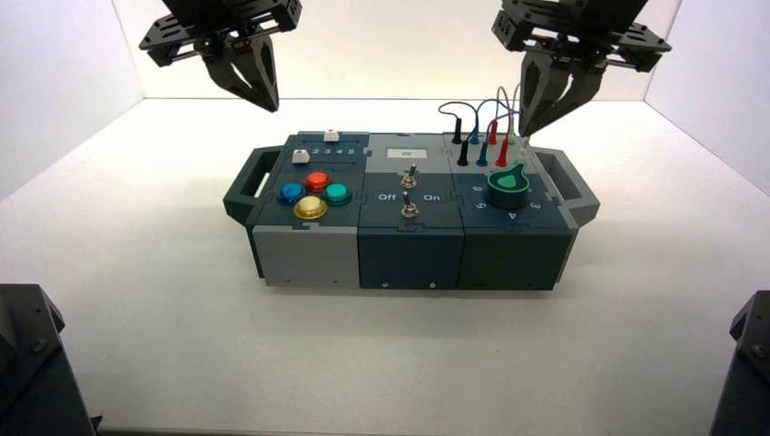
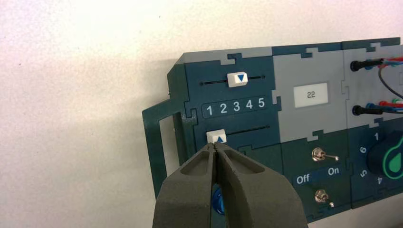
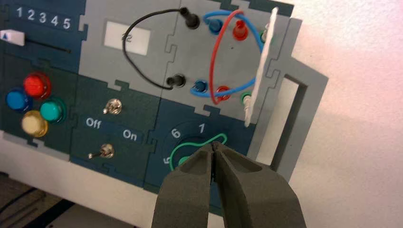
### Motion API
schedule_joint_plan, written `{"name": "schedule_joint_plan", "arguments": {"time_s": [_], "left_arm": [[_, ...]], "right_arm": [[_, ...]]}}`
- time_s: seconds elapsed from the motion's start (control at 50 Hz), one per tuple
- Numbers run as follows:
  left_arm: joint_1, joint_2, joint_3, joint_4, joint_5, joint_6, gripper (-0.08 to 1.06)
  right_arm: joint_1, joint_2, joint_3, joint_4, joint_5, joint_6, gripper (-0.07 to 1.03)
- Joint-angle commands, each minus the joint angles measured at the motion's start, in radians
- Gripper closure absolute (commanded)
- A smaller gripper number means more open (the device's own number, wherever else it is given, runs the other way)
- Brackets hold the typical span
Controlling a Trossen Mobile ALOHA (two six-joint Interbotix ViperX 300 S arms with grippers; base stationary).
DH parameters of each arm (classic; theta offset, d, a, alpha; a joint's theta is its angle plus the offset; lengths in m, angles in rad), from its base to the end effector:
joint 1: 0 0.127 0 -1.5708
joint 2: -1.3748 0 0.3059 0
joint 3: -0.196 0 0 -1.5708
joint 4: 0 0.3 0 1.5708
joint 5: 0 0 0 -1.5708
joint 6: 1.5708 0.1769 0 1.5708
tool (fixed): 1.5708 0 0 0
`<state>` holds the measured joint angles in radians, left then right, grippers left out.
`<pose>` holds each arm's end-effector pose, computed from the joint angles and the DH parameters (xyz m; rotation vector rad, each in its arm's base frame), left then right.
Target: Turn the knob to position 4.
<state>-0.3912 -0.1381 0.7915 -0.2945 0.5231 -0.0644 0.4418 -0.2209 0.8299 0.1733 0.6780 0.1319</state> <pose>0.2918 -0.1481 0.0897 -0.1347 1.2224 -0.2829 0.2530 0.1408 0.0927 0.0102 1.3245 0.2972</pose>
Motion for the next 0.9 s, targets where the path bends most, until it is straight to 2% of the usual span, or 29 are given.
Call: {"name": "schedule_joint_plan", "arguments": {"time_s": [0.02, 0.56, 0.9], "left_arm": [[-0.002, -0.02, -0.009, -0.002, -0.003, -0.005, 1.01], [0.0, -0.018, -0.009, -0.002, -0.005, -0.005, 1.01], [-0.002, -0.02, -0.008, 0.0, -0.005, -0.002, 1.01]], "right_arm": [[0.02, -0.029, -0.002, 0.014, -0.006, 0.002, 0.99], [0.025, 0.115, -0.028, 0.014, -0.057, -0.014, 0.99], [0.025, 0.138, -0.067, 0.012, -0.057, -0.02, 0.98]]}}
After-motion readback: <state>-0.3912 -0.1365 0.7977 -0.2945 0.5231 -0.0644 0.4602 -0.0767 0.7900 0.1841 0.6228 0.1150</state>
